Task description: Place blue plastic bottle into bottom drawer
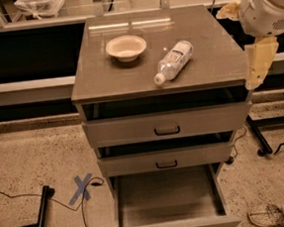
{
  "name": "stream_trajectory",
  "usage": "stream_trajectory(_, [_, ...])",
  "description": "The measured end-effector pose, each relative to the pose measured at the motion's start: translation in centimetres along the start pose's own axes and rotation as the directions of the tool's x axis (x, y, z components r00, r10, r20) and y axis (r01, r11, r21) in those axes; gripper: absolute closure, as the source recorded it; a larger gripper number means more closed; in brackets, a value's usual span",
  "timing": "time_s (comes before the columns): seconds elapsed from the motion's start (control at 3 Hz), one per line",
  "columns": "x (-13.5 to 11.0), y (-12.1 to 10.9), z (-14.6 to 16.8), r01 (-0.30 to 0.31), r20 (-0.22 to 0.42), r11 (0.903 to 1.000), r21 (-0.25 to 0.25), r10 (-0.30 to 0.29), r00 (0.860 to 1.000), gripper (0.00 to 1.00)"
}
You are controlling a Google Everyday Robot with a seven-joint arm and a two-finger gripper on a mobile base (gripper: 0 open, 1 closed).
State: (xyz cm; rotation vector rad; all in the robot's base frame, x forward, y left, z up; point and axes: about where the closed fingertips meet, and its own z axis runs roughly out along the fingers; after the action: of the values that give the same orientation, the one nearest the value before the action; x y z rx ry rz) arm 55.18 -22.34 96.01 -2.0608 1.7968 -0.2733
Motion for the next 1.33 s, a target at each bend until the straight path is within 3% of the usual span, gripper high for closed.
stream_trajectory(0.33, [-0.8,0.1,2.5,0.063,0.009,0.9976,-0.029,-0.062,0.998,0.00])
stream_trajectory(0.67, [-1.8,0.5,5.4,0.199,0.053,0.9795,-0.034,-0.197,0.979,0.00])
stream_trajectory(1.0, [-1.8,0.5,5.6,0.201,0.052,0.9791,-0.031,-0.199,0.979,0.00])
stream_trajectory(1.33, [-2.5,-1.3,8.1,0.242,0.017,0.9692,0.044,-0.243,0.970,0.00])
